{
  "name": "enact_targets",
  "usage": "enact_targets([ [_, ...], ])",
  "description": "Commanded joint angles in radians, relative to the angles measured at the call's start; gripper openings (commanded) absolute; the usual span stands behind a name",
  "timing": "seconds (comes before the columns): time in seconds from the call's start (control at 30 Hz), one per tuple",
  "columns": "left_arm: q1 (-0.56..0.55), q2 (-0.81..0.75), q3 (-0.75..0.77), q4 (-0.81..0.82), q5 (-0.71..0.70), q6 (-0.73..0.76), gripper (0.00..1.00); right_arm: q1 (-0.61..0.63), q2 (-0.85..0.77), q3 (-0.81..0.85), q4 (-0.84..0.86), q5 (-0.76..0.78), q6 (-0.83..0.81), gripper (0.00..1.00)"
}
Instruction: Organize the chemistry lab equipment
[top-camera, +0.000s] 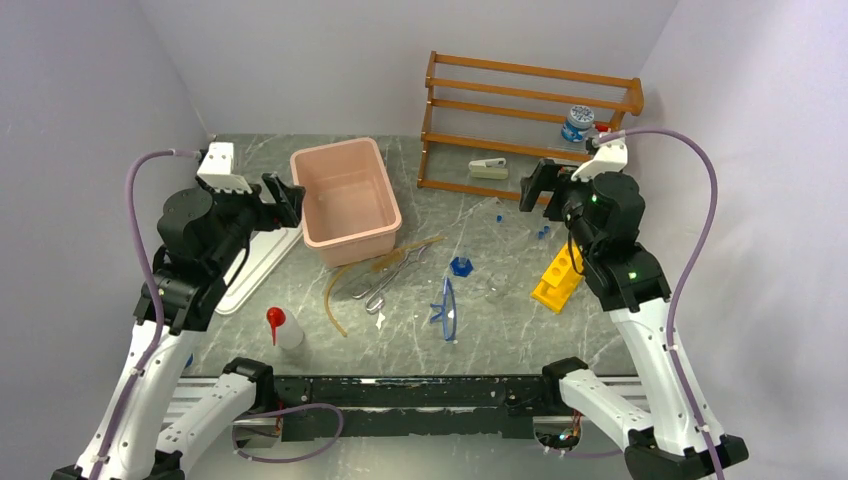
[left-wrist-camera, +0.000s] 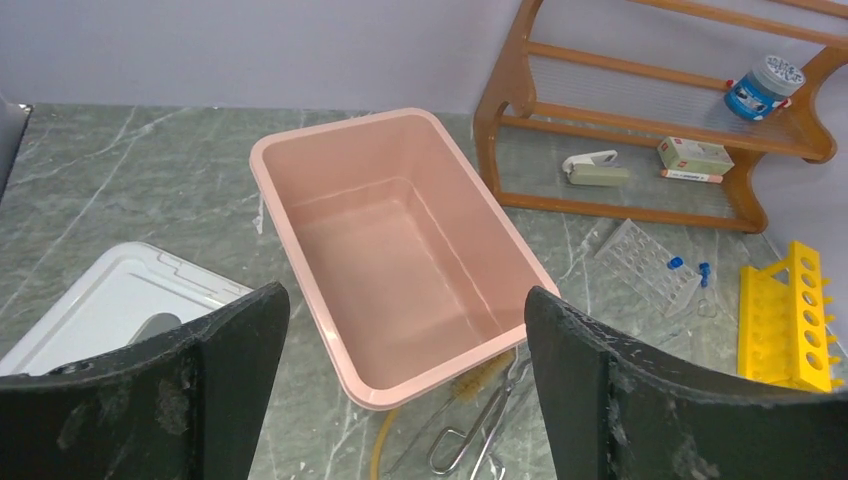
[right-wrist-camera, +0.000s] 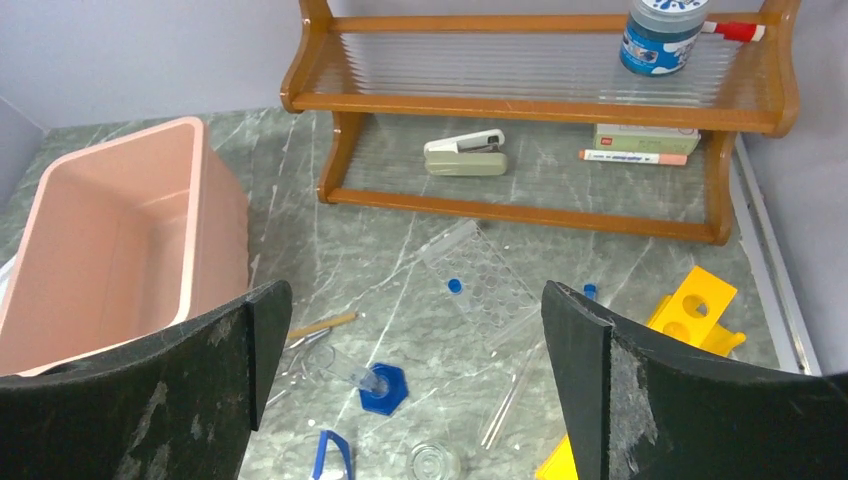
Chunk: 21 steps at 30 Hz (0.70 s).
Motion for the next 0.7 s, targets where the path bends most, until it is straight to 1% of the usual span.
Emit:
enact_targets([
  [0.0, 0.01, -0.006, -0.017, 0.069, 0.041, -0.03, 0.92, 0.002, -0.016, -0.011, 0.036, 0.0, 0.009, 1.0],
  [0.07, 0.01, -0.004, -0.025, 0.078, 0.063, -0.036, 0.93, 0.004, -0.005, -0.006, 0.027, -0.002, 0.02, 1.0],
  [0.23, 0.01, -0.005, -0.056, 0.119, 0.183, -0.034, 0.93, 0.004, 0.004, -0.017, 0.031, -0.01, 0.044, 1.0],
  [0.4, -0.016, 0.002, -0.09, 0.172, 0.385, 0.013, 0.91, 0.013, -0.005, -0.057, 0.047, -0.079, 0.035, 1.0],
  [0.47, -0.035, 0.007, -0.101, 0.163, 0.424, 0.018, 0.91, 0.015, -0.008, -0.079, 0.05, -0.112, 0.043, 0.98],
  [0.53, -0.052, 0.005, -0.105, 0.114, 0.408, 0.009, 0.9, 0.015, -0.002, -0.091, 0.04, -0.131, 0.055, 0.96],
  [0.57, -0.058, 0.002, -0.101, 0.068, 0.378, 0.002, 0.9, 0.014, 0.003, -0.097, 0.035, -0.133, 0.065, 0.95],
  [0.6, -0.061, -0.002, -0.092, 0.018, 0.329, -0.012, 0.89, 0.014, 0.009, -0.102, 0.029, -0.138, 0.077, 0.94],
  [0.67, -0.062, 0.0, -0.055, -0.167, 0.181, -0.07, 0.89, 0.014, 0.024, -0.11, 0.018, -0.166, 0.093, 0.92],
])
